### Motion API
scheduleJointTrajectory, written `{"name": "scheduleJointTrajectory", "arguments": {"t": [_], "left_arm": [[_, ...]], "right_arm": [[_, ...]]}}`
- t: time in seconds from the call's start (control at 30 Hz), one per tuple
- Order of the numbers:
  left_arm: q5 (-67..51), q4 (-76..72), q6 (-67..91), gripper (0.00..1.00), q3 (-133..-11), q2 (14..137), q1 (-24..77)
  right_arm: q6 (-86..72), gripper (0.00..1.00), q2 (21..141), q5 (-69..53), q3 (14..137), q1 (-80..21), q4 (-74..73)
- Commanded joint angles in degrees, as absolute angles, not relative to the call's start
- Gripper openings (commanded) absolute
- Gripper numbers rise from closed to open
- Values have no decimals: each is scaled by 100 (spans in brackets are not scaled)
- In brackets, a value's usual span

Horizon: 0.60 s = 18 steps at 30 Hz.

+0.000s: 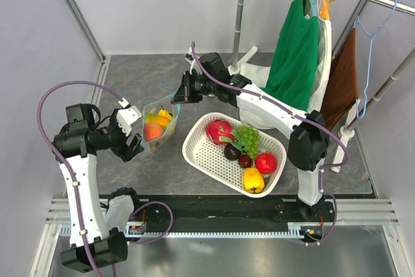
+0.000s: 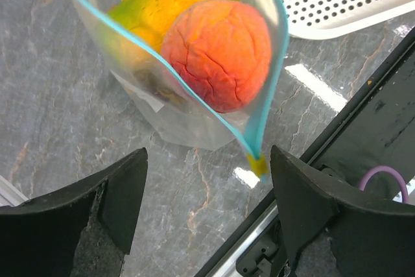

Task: Place the food in the zip-top bag and seal the zipper
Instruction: Adjust the zipper food storage bag at the center of the board.

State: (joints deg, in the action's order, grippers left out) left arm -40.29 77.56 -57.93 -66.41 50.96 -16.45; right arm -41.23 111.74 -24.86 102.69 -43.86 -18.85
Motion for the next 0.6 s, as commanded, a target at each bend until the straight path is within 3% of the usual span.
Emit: {"name": "scheduleJointTrajectory", "arguments": {"t": [0.0,0.17,0.37,0.43,0.47,0.57], "left_arm": [[-4307,8824,-5485,83,-6759,4799,-1398],[-4194,8807,-5546,83,-6645,4649,-1345],[-3271,7832,-4800,72,-6206,4693,-1345],[-3234,7805,-4746,65,-6170,4833,-1345],[-3243,7805,-4694,60,-6187,4869,-1345],[-3208,7621,-4361,14,-6336,4983,-1345]], "right_arm": [[-4262,0,11197,-2373,10494,-4368,-1547],[-4333,0,11206,-2390,10503,-4368,-1485],[-4289,0,11118,-2417,10503,-4333,-1459],[-4298,0,11109,-2426,10512,-4333,-1424],[-4307,0,11092,-2443,10503,-4333,-1398],[-4298,0,11074,-2505,10468,-4333,-1362]]}}
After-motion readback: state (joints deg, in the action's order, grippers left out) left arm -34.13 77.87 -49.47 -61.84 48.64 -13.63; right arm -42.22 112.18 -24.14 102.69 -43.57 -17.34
